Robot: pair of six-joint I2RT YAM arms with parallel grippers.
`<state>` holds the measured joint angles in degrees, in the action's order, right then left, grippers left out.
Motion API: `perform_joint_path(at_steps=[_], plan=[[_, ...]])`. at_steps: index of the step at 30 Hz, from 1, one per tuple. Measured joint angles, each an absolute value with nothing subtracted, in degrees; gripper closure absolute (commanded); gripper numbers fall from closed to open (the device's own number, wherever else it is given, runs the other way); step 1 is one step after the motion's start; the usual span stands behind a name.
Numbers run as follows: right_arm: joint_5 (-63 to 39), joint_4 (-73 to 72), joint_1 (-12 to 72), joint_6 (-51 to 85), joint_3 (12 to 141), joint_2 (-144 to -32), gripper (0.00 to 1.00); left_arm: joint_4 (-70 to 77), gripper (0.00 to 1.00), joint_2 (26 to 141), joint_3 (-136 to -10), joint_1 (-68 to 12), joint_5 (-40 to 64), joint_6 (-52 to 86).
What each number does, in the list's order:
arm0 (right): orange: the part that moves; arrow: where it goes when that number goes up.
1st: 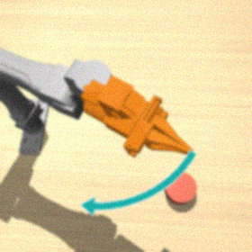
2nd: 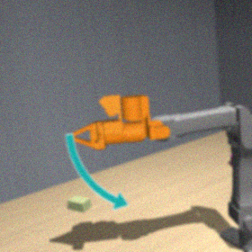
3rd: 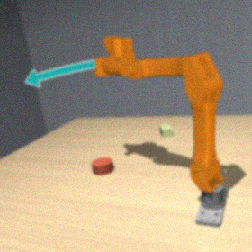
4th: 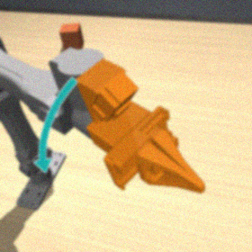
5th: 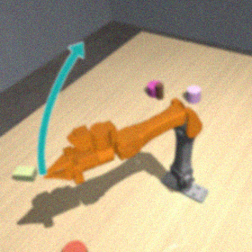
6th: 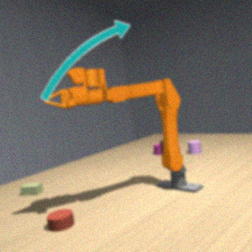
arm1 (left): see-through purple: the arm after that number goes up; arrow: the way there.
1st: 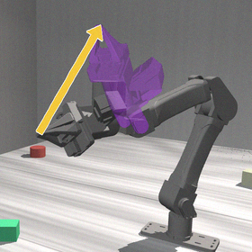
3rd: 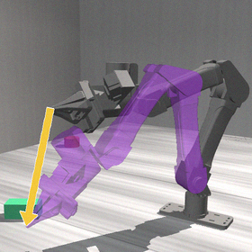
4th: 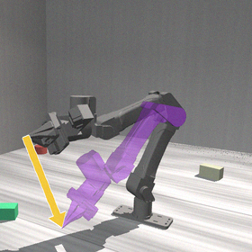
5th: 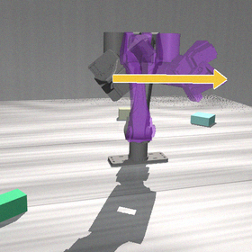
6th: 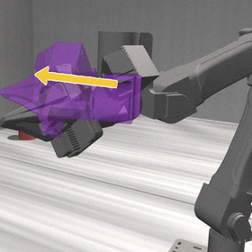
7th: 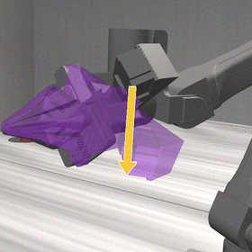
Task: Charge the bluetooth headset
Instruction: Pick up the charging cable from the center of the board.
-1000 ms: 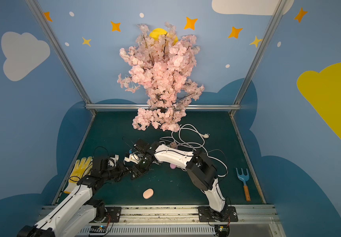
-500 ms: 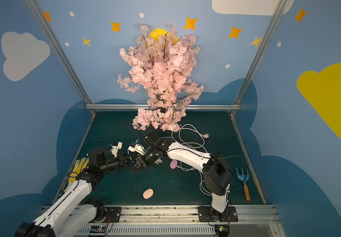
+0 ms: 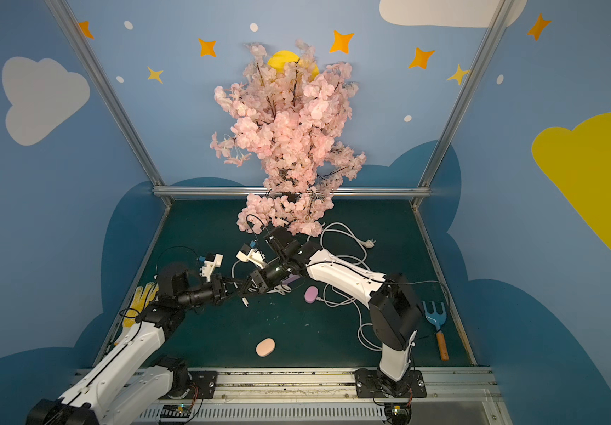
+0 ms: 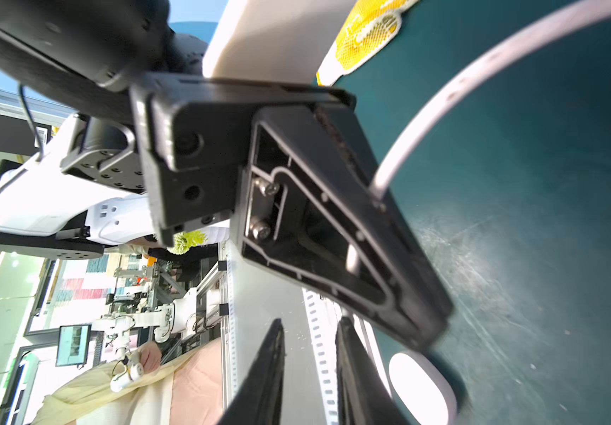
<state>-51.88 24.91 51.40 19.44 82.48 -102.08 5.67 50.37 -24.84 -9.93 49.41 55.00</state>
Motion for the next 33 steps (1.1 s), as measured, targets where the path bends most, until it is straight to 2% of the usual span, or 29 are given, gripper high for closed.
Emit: perform_joint_path(at_steps=[6, 17, 20, 25, 26, 27, 28, 30, 31, 32, 33], plan=[[-52.1, 25.56, 50.28, 19.16, 81.97, -101.41, 0.7, 7.09, 0.97, 50.35, -25.61, -10.0, 51.79, 55.13], [-54.28, 23.49, 51.92, 20.93, 81.6, -102.32, 0.71, 8.56, 0.97, 51.57, -25.61, -10.2, 52.97, 55.31], [-54.85, 22.06, 52.29, 21.8, 81.12, -102.87, 0.77, 8.69, 0.97, 52.34, -26.02, -10.31, 53.1, 55.33], [-56.27, 19.77, 52.31, 23.66, 80.34, -103.81, 1.0, 9.17, 0.97, 52.64, -27.03, -10.68, 52.93, 55.24], [-56.47, 19.49, 52.34, 23.86, 80.34, -103.83, 1.0, 9.19, 0.97, 52.69, -27.05, -10.68, 52.93, 55.27], [-56.55, 19.38, 52.34, 24.25, 80.34, -103.83, 1.0, 9.17, 0.89, 52.75, -27.11, -10.68, 52.93, 55.27], [-56.66, 19.16, 52.31, 24.34, 80.34, -103.85, 1.0, 9.34, 0.67, 52.82, -27.2, -10.68, 52.95, 55.13], [-57.08, 18.92, 52.34, 24.73, 80.29, -103.92, 1.0, 9.78, 0.17, 52.97, -27.38, -10.72, 52.62, 55.05], [-57.56, 18.41, 52.34, 25.15, 80.27, -103.98, 1.0, 9.78, 0.05, 52.95, -27.42, -10.72, 52.27, 55.07], [-57.98, 18.02, 52.34, 25.43, 80.16, -103.98, 1.0, 9.65, 0.0, 52.95, -27.42, -10.68, 51.94, 55.02], [-58.41, 17.39, 52.38, 25.76, 80.05, -103.98, 1.0, 9.3, 0.0, 52.88, -27.44, -10.5, 51.31, 55.09]])
